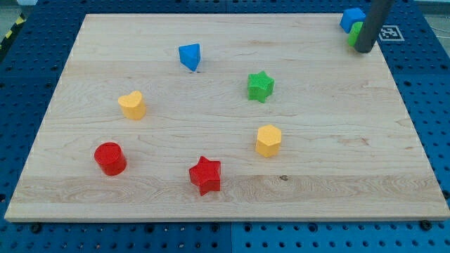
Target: Slightly move triangle to the right
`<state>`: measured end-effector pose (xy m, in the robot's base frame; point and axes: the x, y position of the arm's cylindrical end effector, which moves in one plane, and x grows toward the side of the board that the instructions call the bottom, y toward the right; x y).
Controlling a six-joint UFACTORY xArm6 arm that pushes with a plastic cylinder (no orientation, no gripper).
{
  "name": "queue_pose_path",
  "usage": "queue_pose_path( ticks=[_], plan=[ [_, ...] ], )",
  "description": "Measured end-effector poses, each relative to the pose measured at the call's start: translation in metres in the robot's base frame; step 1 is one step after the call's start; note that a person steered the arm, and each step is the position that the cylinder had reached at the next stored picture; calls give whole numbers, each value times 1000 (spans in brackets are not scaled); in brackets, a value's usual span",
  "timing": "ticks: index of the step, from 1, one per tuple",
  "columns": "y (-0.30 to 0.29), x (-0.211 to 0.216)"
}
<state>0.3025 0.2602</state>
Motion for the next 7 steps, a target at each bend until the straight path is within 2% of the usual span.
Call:
queue_pose_path(
  ticks=[3, 7],
  plan=[
    [-8, -9],
    [-223, -16]
  ],
)
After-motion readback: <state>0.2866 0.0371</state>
